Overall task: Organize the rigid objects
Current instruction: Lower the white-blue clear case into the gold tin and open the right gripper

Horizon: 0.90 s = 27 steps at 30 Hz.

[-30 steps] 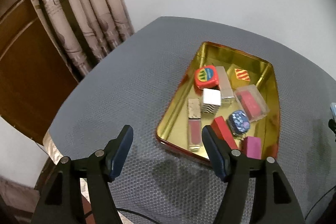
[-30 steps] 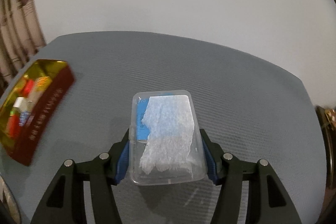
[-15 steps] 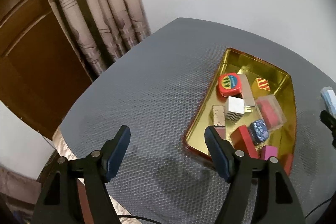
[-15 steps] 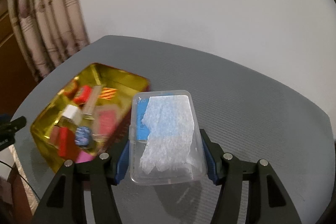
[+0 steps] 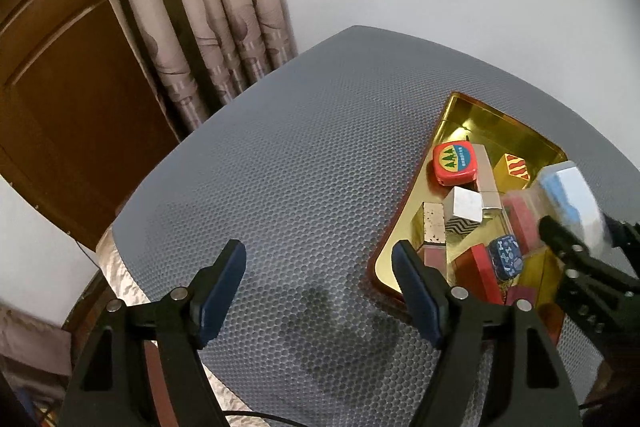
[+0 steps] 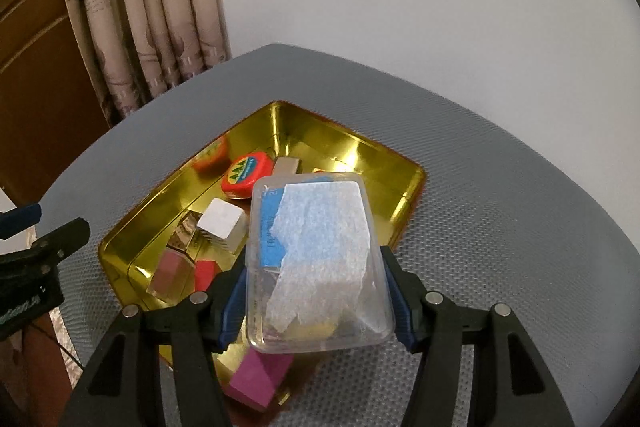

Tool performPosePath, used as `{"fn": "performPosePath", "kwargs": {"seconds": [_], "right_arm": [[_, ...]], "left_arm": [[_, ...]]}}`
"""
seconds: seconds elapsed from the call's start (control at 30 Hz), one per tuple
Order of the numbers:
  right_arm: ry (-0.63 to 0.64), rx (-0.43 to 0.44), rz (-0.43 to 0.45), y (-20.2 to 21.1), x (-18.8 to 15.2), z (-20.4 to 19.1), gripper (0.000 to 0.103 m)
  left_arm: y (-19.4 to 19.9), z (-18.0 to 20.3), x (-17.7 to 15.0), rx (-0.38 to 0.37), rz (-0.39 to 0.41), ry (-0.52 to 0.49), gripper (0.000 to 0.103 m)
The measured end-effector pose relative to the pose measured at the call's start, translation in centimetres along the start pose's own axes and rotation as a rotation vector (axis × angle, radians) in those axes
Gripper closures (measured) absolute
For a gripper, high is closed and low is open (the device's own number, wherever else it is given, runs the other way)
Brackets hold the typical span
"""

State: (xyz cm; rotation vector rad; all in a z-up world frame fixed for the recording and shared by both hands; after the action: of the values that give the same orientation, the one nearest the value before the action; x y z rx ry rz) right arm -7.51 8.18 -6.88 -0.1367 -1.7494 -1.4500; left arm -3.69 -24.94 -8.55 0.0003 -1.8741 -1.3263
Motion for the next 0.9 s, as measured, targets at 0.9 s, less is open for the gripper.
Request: {"fn": "performPosePath", "kwargs": {"seconds": [0.9], "right_arm": [[-0.025,-0.062,-0.064,-4.8,0.3,-1.5,0.042]], "left_arm": [[-0.2,-0.1,0.1,-0.016,-0.015,0.015,0.030]]}}
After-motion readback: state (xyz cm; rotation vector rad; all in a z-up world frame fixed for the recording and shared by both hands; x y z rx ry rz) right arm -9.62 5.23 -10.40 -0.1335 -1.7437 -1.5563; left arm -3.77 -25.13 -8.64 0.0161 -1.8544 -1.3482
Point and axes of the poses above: each gripper's, at about its wrist camera, not at the fingertips, and y roughly against the way its jaws point, z to its right, x to its top, the point moved 3 cm from there along -y, roughly the way its jaws point, and after that the axes turned 2 degrees about z, right-handed, at the moved point
